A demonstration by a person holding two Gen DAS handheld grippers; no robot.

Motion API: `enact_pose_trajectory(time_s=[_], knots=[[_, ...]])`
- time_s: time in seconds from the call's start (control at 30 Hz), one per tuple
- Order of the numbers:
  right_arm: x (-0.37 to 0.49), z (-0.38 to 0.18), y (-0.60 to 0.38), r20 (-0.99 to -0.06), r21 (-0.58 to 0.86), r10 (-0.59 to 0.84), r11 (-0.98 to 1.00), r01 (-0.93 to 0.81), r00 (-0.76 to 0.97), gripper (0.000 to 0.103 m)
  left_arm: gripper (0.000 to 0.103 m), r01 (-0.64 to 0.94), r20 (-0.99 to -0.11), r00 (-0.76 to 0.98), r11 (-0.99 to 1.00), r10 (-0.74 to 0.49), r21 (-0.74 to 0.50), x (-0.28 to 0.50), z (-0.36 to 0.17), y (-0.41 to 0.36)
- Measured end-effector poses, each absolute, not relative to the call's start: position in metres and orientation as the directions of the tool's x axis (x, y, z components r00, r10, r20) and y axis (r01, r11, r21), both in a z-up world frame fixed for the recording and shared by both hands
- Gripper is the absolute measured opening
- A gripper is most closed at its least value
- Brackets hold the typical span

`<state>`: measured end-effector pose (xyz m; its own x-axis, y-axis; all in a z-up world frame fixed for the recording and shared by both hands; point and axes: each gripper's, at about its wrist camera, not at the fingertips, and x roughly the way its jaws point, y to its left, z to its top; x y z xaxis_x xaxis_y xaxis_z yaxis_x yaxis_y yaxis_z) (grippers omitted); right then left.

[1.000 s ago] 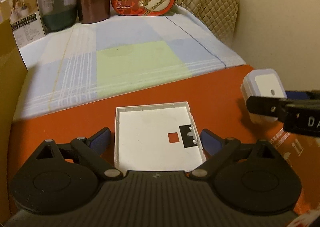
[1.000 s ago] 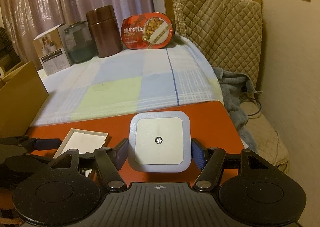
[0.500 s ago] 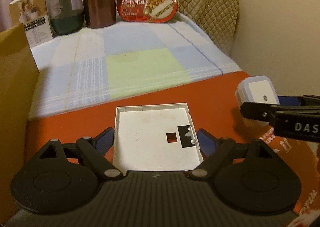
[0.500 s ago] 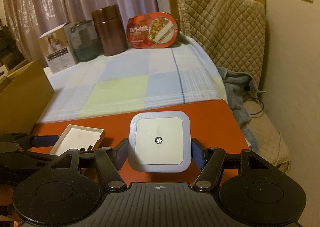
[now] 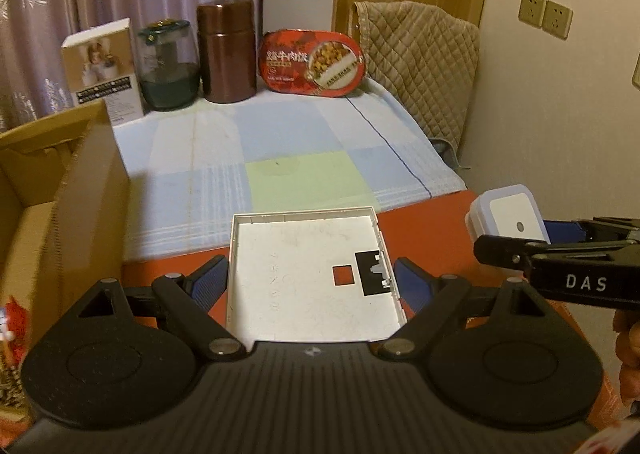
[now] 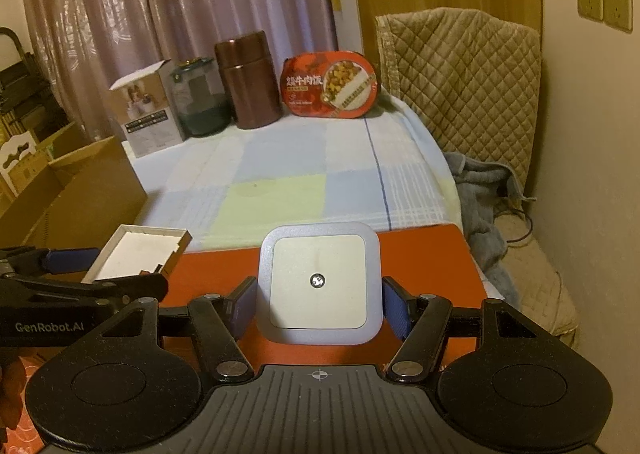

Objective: Organize rigid objects
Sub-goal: 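Carry the tray lid and night-light over the cardboard box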

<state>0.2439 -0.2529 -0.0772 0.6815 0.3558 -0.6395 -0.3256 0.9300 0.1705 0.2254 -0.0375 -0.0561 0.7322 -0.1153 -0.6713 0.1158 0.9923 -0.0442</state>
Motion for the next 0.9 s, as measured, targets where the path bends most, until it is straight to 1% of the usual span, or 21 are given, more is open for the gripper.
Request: enact_pose_trajectory(time_s=[0.37,0.9], knots=[[0.22,-0.045,-0.243,-0.644,0.173,0.383,0.916,-0.362,0.662,0.062,0.086,0.072,-0.651,0.754,0.996,-0.089,-0.054,0.197,-0.018,-0.027],[0.191,-0.013,-0.223,-0.619,0.162,0.406,0.904,-0.396,0.672,0.062,0.086,0.048,-0.635,0.769,0.997,-0.075,-0.059,0.166,0.005,-0.013]])
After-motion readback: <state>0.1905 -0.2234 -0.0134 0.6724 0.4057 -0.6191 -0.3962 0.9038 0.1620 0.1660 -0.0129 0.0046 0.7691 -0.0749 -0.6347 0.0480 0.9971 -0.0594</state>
